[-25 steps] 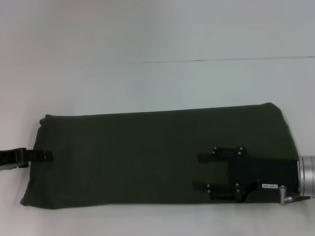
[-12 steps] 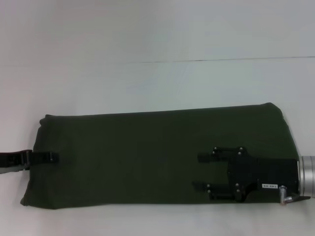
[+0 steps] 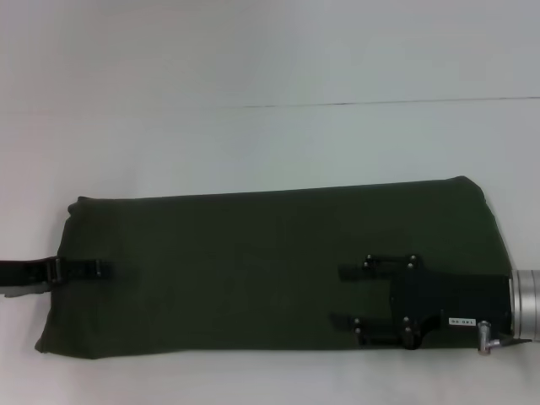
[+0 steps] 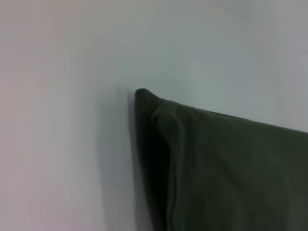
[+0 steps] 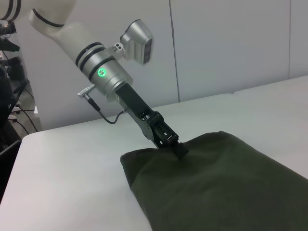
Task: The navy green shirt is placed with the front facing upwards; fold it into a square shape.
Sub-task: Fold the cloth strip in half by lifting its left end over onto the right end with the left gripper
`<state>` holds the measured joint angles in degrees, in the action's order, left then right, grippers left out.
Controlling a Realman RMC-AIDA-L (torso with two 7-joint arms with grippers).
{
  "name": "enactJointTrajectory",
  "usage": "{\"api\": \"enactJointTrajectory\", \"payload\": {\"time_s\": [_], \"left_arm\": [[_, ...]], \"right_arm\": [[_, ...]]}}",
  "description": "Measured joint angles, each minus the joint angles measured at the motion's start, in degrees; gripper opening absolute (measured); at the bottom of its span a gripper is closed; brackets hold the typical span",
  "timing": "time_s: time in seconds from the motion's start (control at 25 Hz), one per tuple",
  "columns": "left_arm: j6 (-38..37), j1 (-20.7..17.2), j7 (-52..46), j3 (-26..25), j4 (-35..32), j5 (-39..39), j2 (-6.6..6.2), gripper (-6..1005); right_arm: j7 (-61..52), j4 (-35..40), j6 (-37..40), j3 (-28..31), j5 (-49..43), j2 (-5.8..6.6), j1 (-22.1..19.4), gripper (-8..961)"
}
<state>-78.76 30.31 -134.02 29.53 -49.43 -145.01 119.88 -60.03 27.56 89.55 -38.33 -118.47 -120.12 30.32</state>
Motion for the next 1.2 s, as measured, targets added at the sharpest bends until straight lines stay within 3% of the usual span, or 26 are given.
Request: {"api": "enactJointTrajectory", "payload": {"time_s": [0.48,1.04,1.2], "left_arm": [[-1.58,1.29,-0.24,0.00,1.26,0.00,0.05,873],[-1.79,1.94,-0.18,-0.44,0.86,1.03,-0.16,237],[-2.25,1.94,-0.19,-0.59,0.87,1.49,-0.29,180]], "right_arm": [[0.00,-0.08,0.01,0.08,0.00,0.07,-0.08,735],[0.00,-0.14,0.01,0.04,0.00,0.06,-0.17,736],[0.00,-0.14,0.01,0.01,0.00,0.06,-0.10,736]]}}
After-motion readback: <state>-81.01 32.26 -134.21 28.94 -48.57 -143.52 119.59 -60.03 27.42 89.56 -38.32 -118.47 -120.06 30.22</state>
